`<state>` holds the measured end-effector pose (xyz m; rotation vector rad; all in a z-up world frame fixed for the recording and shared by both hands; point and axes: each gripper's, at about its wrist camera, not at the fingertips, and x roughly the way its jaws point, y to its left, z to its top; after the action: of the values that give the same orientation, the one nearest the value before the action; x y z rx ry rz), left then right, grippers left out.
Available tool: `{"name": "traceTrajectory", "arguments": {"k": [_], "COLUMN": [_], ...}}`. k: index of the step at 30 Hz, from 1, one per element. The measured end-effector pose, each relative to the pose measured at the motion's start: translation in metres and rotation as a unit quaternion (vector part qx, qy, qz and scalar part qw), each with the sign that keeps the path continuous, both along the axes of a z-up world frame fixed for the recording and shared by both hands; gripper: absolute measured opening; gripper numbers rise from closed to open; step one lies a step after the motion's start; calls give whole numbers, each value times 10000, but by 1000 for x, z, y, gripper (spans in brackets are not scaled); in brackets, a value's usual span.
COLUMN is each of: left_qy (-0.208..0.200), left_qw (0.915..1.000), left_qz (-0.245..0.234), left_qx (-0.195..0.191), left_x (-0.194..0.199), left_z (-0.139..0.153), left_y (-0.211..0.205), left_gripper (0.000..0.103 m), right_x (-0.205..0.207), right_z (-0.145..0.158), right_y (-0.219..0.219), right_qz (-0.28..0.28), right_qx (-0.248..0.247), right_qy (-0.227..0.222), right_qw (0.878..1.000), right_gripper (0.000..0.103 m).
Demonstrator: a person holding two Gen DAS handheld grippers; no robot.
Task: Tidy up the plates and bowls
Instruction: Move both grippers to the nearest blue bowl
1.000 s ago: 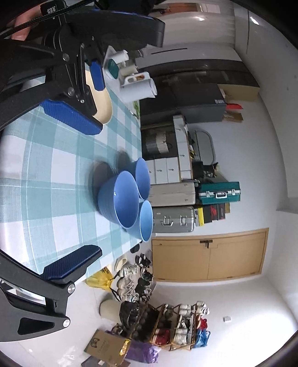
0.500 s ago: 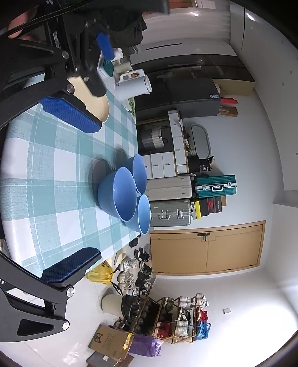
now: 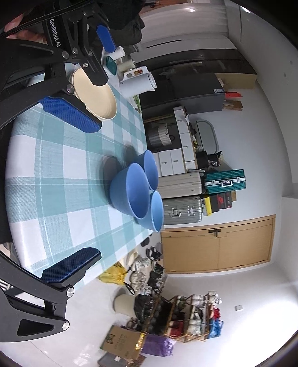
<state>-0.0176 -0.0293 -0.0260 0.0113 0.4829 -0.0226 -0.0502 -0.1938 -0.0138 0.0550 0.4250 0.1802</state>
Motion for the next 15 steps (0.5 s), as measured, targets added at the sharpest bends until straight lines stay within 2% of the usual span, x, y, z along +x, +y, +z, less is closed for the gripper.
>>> {"name": "traceTrajectory", "arguments": {"k": [6, 10, 15], "left_qy": [87, 270, 1055], "left_qw": [9999, 9995, 9942], "left_qz": [-18, 26, -126], "left_qx": [75, 150, 152], "left_x": [7, 22, 62], "left_z": [-9, -20, -43], "left_y": [-3, -2, -10], "left_gripper": [103, 103, 103], "right_x": [15, 35, 62], "right_z": [-15, -35, -49], "right_y": [-5, -11, -24], "right_qz": [-37, -63, -171], "right_qx": [119, 281, 359], "right_qy": [156, 451, 742], "right_qw": [9998, 9986, 9965], "right_gripper": [102, 102, 102]}}
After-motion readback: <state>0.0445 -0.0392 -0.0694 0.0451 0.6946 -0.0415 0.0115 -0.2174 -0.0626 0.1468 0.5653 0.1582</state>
